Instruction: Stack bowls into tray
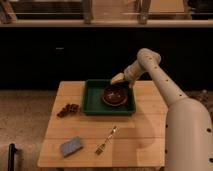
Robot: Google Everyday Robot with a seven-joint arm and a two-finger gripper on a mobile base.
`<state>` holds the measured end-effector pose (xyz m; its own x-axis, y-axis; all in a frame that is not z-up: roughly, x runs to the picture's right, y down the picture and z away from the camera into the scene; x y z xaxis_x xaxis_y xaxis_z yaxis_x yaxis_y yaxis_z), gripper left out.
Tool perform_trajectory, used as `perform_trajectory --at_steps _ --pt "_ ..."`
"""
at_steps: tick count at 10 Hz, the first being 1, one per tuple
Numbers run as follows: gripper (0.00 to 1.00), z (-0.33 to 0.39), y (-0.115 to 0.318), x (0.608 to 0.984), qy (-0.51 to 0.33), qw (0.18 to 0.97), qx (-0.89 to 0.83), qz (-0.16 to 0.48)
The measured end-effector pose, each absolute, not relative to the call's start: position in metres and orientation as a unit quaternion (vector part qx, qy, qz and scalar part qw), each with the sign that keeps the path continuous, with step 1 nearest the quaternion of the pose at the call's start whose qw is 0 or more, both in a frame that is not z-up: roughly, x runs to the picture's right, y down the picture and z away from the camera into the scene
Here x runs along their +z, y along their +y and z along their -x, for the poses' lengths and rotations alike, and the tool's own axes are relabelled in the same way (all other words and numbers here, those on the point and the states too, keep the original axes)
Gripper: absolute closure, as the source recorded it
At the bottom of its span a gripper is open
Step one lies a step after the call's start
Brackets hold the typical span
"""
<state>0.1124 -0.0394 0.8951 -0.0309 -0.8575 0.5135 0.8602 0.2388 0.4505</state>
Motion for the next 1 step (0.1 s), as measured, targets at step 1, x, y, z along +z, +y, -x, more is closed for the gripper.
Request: perform_trajectory --at_steps 1 --pt "0.20 -0.1144 -0.0446 0.8928 -0.361 0.704 -0.612 0.001"
